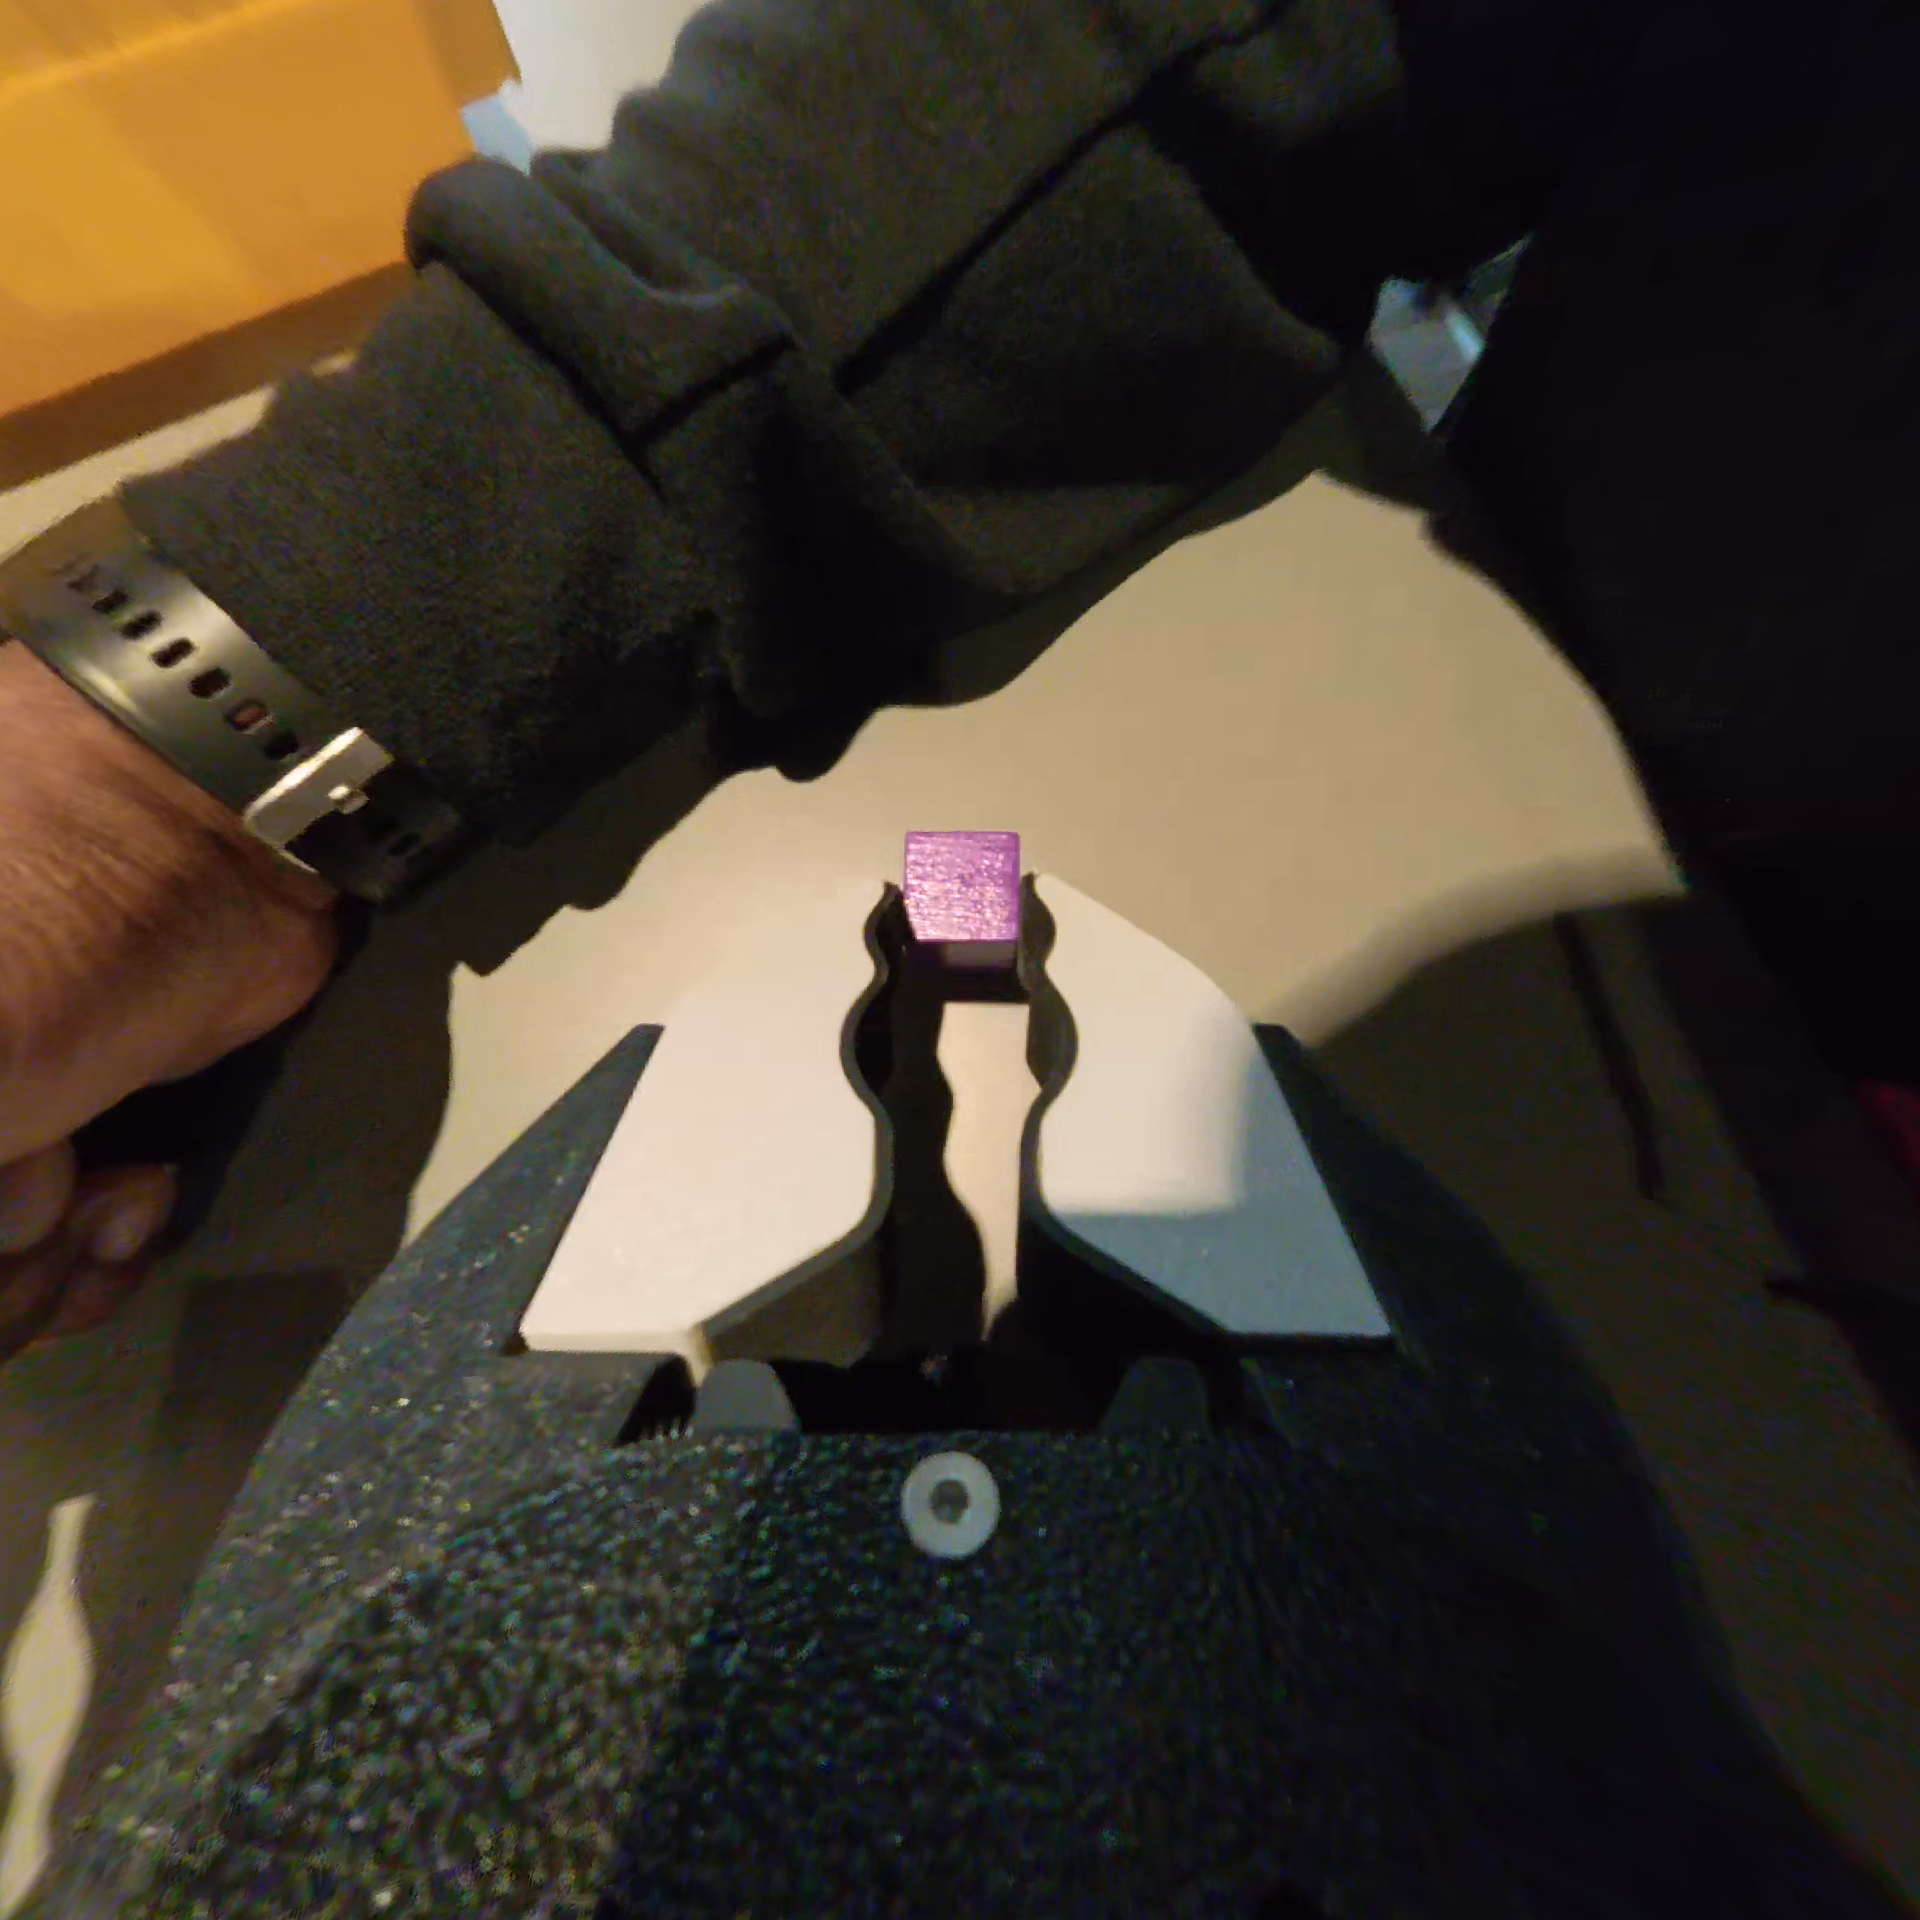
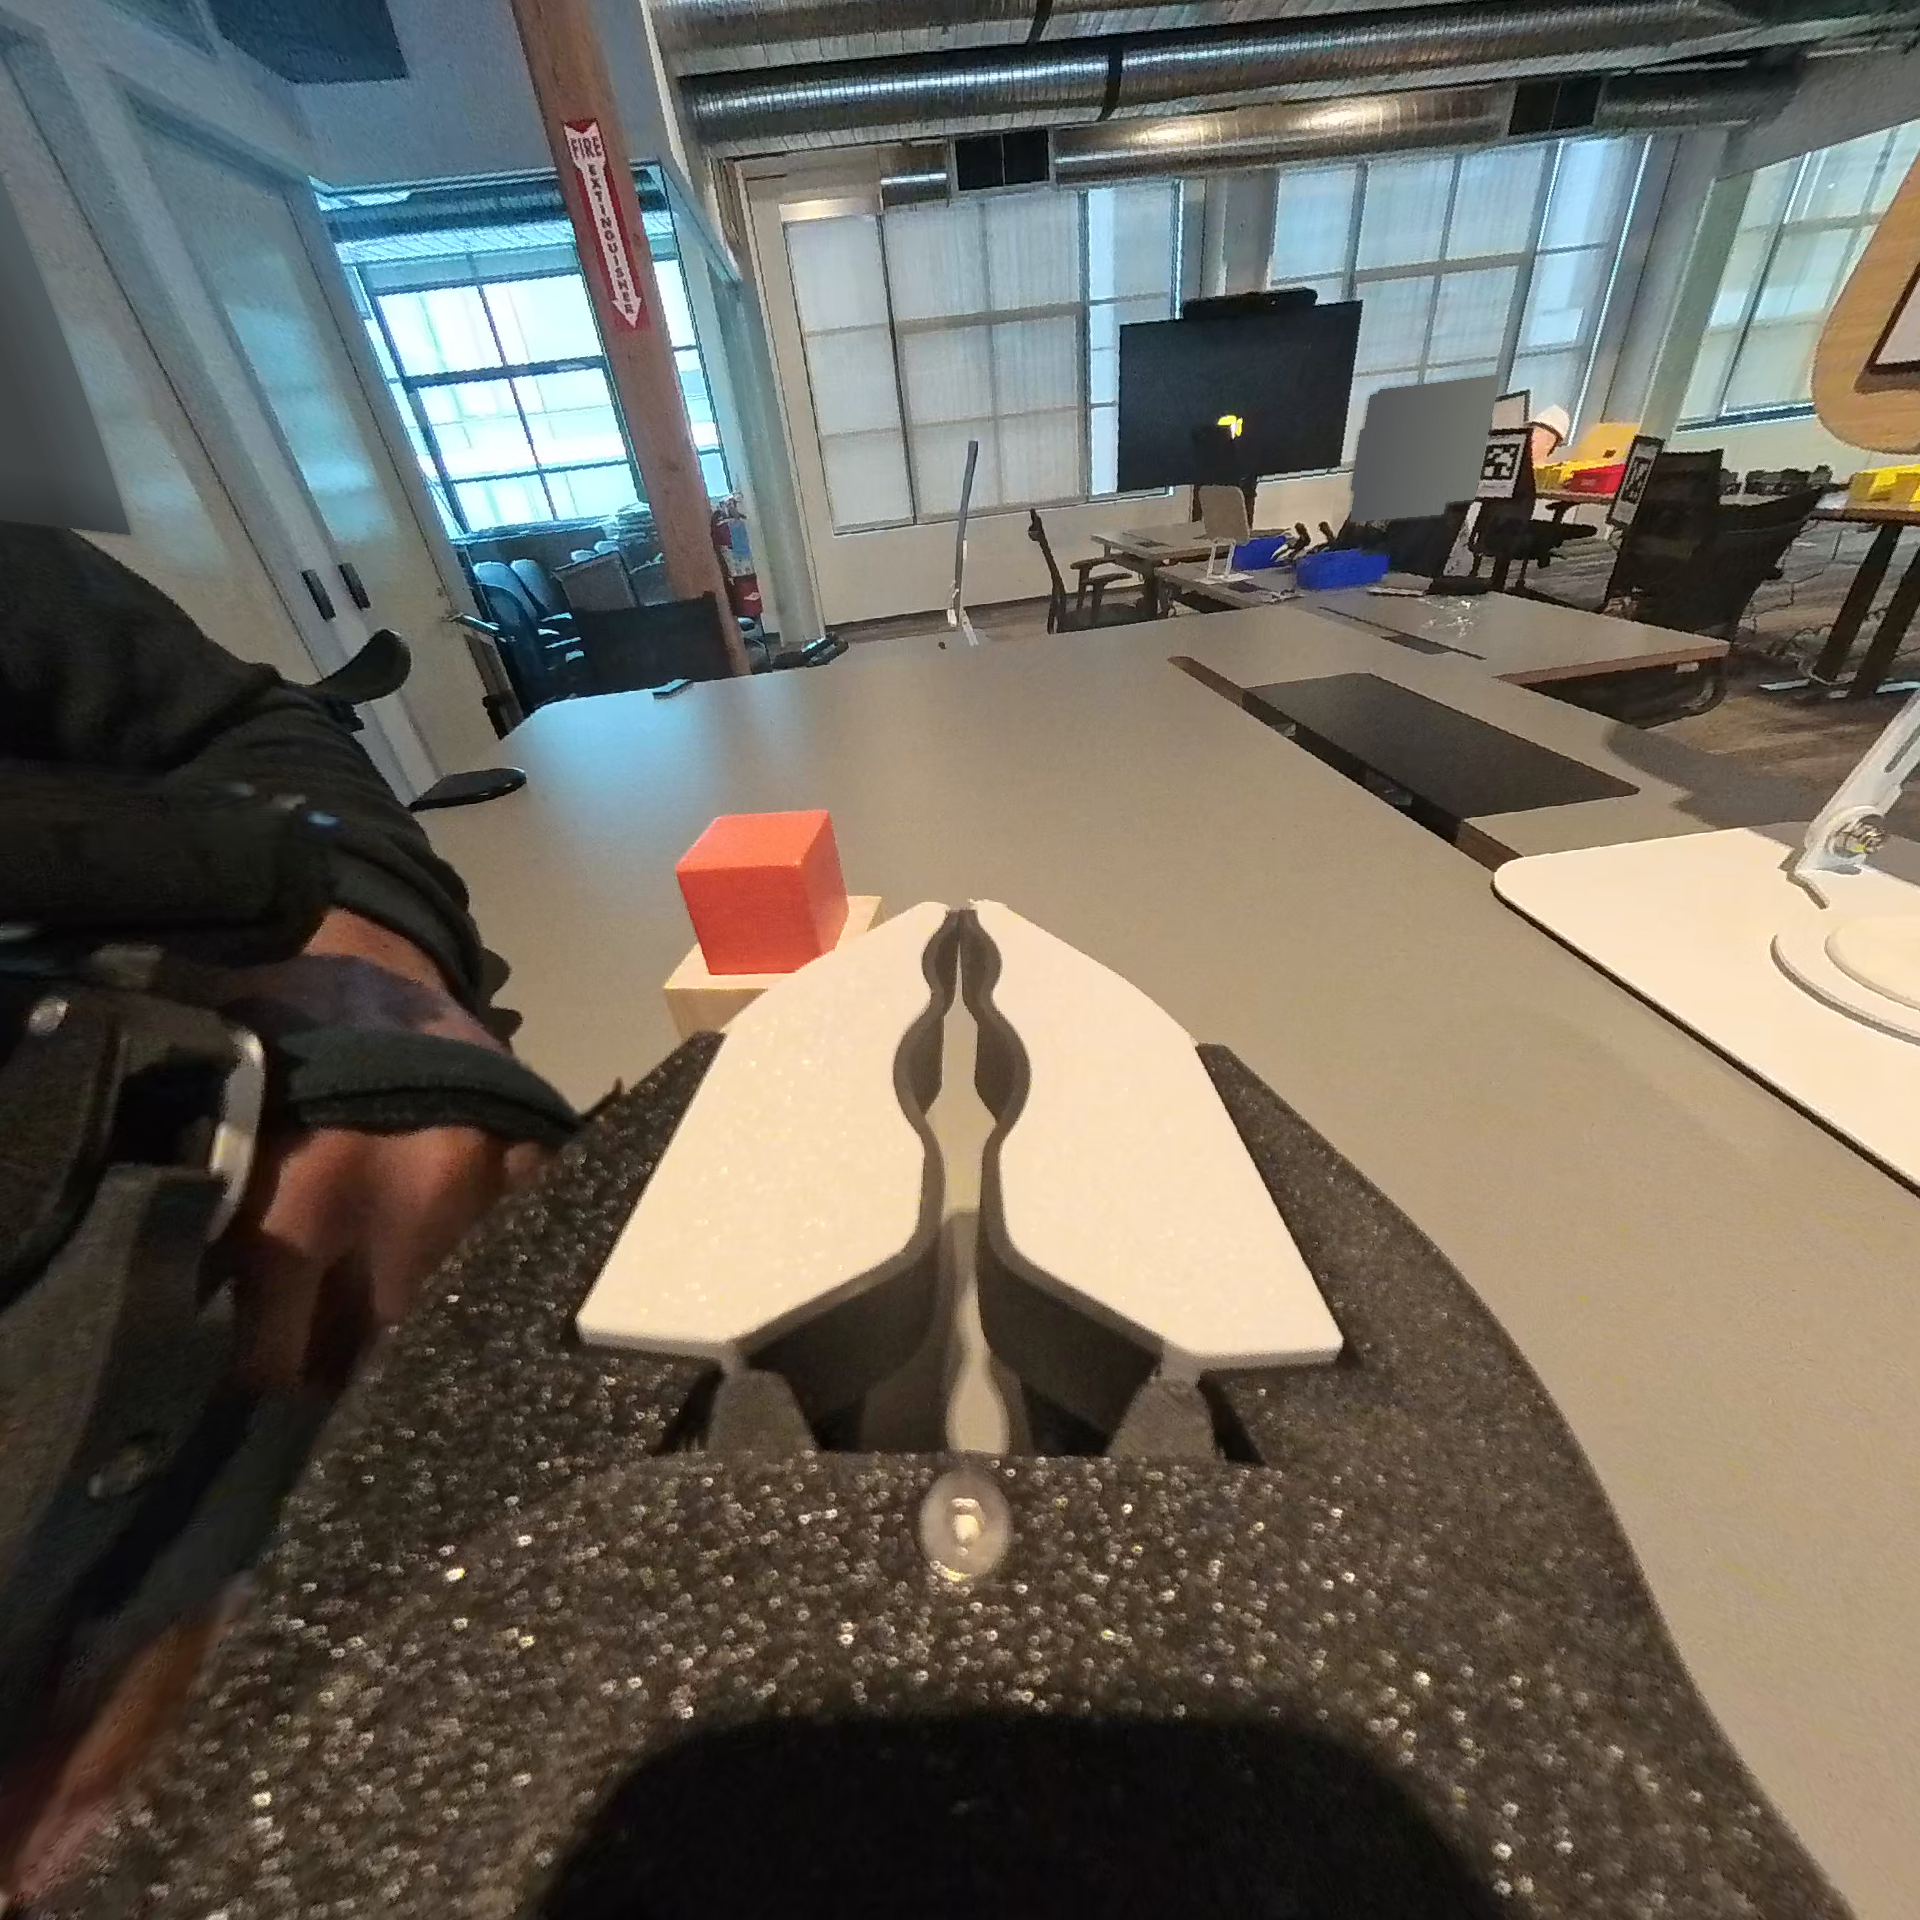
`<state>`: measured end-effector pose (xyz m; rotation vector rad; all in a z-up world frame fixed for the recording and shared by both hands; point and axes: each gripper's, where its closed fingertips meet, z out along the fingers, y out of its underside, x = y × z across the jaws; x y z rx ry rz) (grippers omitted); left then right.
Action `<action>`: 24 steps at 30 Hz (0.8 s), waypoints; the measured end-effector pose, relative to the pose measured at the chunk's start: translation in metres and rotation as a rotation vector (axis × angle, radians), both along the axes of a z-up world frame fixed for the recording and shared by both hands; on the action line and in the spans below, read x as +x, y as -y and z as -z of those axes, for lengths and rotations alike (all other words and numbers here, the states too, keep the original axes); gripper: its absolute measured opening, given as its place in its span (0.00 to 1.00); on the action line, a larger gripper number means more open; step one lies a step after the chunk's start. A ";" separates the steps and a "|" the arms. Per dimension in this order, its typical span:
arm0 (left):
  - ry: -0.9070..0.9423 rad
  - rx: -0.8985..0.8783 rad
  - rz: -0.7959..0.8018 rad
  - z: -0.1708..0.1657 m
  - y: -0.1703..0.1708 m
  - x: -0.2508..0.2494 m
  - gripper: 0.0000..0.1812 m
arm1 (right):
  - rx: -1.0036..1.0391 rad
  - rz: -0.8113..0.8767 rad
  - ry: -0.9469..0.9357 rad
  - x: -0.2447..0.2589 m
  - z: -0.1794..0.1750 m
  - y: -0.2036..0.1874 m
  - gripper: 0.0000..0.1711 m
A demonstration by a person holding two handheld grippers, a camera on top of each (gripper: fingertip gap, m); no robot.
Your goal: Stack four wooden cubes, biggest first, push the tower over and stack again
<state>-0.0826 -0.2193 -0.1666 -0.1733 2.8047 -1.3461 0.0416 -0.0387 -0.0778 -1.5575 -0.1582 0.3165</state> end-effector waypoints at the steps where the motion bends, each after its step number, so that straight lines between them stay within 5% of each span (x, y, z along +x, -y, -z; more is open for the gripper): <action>1: -0.009 -0.032 0.004 -0.011 -0.003 0.000 0.11 | 0.003 0.000 -0.002 0.000 0.000 0.000 0.00; 4: 0.046 -0.121 0.000 -0.065 -0.028 0.013 0.11 | 0.004 0.000 -0.004 0.000 -0.001 0.000 0.00; 9: 0.227 -0.123 -0.163 -0.148 -0.128 0.068 0.11 | 0.003 0.000 -0.006 0.001 -0.001 0.000 0.00; 14: 0.134 -0.063 -0.221 -0.120 -0.180 0.088 0.11 | 0.003 0.000 -0.011 0.001 -0.001 0.000 0.00; 24: 0.104 -0.032 -0.173 -0.120 -0.182 0.074 0.11 | 0.003 -0.003 -0.018 0.002 -0.001 0.000 0.00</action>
